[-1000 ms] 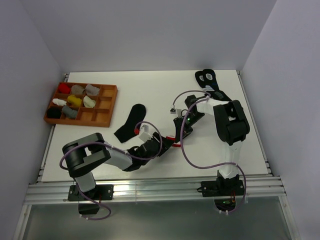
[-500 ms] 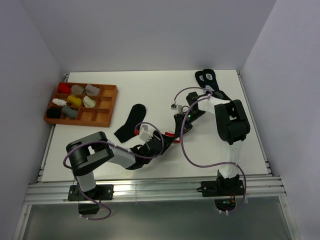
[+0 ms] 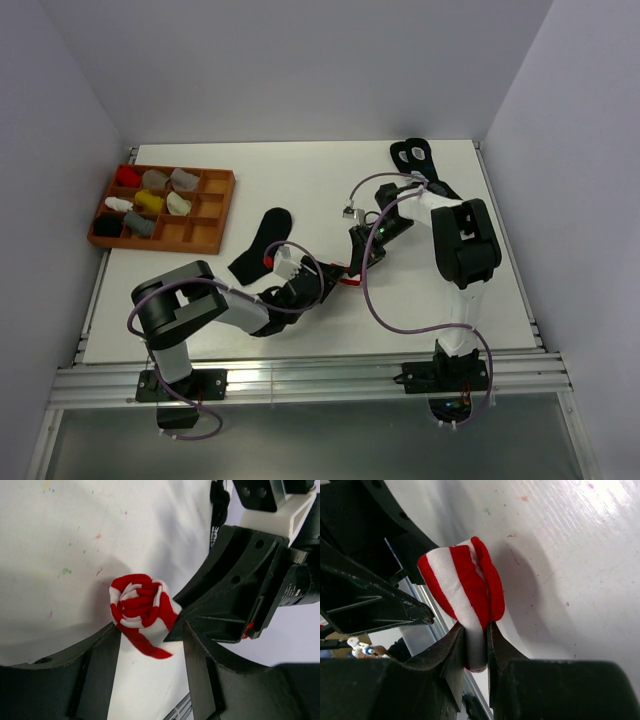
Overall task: Roll the socks
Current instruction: Pick up the sock at the center of the board, then place the sock in the storage box.
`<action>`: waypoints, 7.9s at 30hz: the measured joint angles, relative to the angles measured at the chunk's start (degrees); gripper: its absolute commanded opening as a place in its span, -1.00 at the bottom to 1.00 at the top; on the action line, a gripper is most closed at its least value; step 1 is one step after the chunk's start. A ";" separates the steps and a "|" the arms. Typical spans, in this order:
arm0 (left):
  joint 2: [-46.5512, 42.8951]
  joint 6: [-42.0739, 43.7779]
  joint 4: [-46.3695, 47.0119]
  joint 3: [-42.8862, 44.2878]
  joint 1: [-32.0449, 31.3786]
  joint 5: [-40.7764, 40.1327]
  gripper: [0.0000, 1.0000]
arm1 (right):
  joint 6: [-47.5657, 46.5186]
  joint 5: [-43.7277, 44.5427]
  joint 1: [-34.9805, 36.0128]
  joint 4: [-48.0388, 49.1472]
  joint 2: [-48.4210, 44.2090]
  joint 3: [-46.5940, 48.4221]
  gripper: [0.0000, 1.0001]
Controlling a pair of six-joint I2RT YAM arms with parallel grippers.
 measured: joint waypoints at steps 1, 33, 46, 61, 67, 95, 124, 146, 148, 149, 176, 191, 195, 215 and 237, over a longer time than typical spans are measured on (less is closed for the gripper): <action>0.00 0.07 0.57 -0.02 0.35 0.04 0.14 | -0.44 -0.39 0.02 -0.81 0.00 0.17 -1.00; 2.80 0.79 8.00 2.40 2.93 2.19 -0.99 | -2.40 -2.51 -0.35 -5.25 -3.63 2.80 -1.00; 0.81 6.73 9.42 2.45 3.93 4.09 -1.00 | 0.13 5.18 -0.59 1.68 -15.63 -2.12 0.57; -41.03 20.41 -18.05 -3.02 23.41 5.05 -0.99 | -4.26 10.36 -10.21 2.64 -24.59 -4.55 0.57; -46.42 28.63 -29.22 0.11 48.19 14.21 -0.99 | -5.25 12.35 -12.48 2.56 -27.54 -4.55 0.57; -11.74 43.52 -29.16 12.57 82.79 44.61 -0.99 | -6.91 16.09 -12.61 7.30 -29.88 -6.25 0.54; 0.98 60.94 -47.43 27.26 85.24 49.16 -0.99 | -8.28 14.64 -12.63 9.01 -29.90 -8.26 0.49; 4.50 65.72 -60.13 33.51 79.06 33.33 -0.99 | -8.28 13.60 -12.63 9.05 -29.90 -8.28 0.47; 5.31 65.07 -61.77 34.88 78.14 30.95 -0.99 | -8.28 13.60 -12.63 9.07 -29.90 -8.28 0.47; 5.68 64.74 -62.47 35.50 77.64 29.70 -0.99 | -8.26 13.60 -12.63 9.07 -29.90 -8.31 0.47; 6.36 61.48 -66.42 38.10 74.14 20.04 -0.02 | -8.26 14.05 -12.63 9.92 -29.90 -8.96 0.46; -0.39 60.61 -69.70 38.10 73.92 18.36 0.06 | -8.24 15.21 -12.63 10.38 -29.90 -9.66 0.46; -0.79 60.63 -69.68 38.07 73.81 18.36 0.03 | -8.24 15.54 -12.63 10.36 -29.90 -9.66 0.46; 3.93 60.26 -67.23 39.74 73.94 17.46 -0.99 | -8.41 16.55 -12.63 10.36 -29.88 -9.66 0.44; 8.04 64.72 -68.89 45.16 75.84 28.06 -0.99 | -9.92 16.72 -12.63 10.29 -29.27 -10.62 0.38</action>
